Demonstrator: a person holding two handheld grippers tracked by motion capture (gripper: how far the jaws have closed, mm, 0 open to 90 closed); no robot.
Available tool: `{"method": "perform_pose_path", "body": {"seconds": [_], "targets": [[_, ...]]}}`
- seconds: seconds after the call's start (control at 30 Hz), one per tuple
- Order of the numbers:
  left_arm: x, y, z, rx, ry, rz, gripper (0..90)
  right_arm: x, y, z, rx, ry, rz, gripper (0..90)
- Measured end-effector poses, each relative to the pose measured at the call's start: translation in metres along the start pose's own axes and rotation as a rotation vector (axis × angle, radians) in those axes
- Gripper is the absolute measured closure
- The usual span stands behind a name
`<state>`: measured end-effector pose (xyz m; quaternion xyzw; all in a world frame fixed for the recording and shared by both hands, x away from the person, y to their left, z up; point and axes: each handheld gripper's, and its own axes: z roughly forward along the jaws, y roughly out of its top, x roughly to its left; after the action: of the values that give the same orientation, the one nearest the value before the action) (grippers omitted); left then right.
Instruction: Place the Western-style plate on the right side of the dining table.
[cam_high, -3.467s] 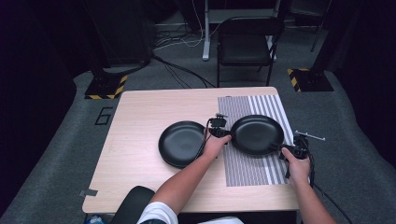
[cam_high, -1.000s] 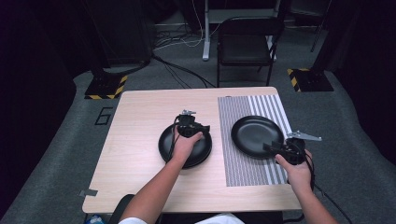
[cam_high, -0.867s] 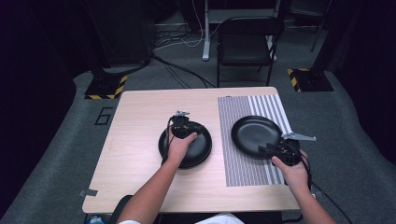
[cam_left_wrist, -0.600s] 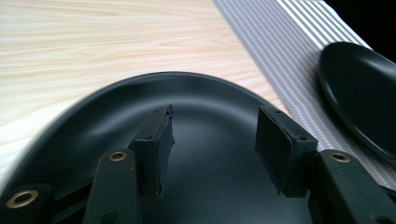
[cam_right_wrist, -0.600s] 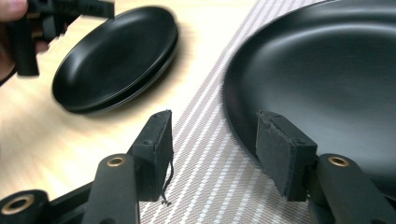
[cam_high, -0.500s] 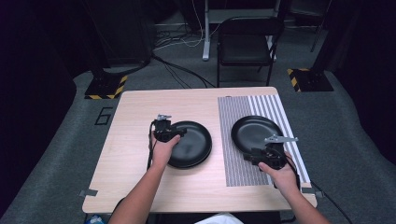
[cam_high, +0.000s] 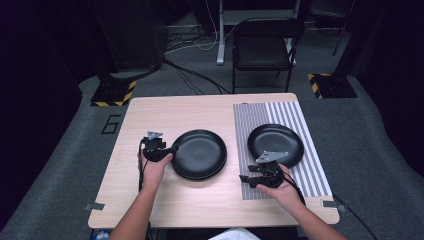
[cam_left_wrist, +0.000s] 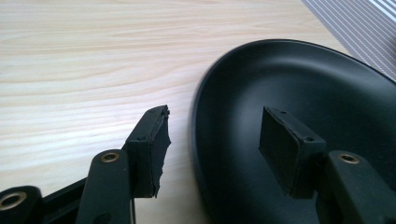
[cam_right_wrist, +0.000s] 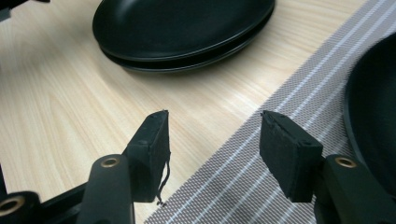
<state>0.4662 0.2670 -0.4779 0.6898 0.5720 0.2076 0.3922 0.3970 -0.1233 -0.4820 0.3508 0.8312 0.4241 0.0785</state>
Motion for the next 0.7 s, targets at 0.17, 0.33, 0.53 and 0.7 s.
{"method": "perform_pose_path", "body": {"seconds": [0.17, 0.33, 0.53, 0.7], "targets": [[0.015, -0.008, -0.006, -0.009, 0.018, -0.026, 42.6, 0.006, -0.003, 0.012, 0.018, -0.002, -0.042, 42.1], [0.027, -0.019, -0.005, 0.016, 0.042, -0.038, 43.3, 0.014, -0.007, 0.027, 0.05, -0.014, -0.094, 42.2], [0.036, -0.023, -0.005, 0.029, 0.078, -0.025, 42.9, 0.022, -0.01, 0.033, 0.065, -0.02, -0.18, 41.7], [0.037, -0.027, -0.002, 0.046, 0.102, 0.005, 43.0, 0.025, -0.012, 0.038, 0.057, -0.027, -0.196, 41.0]]}}
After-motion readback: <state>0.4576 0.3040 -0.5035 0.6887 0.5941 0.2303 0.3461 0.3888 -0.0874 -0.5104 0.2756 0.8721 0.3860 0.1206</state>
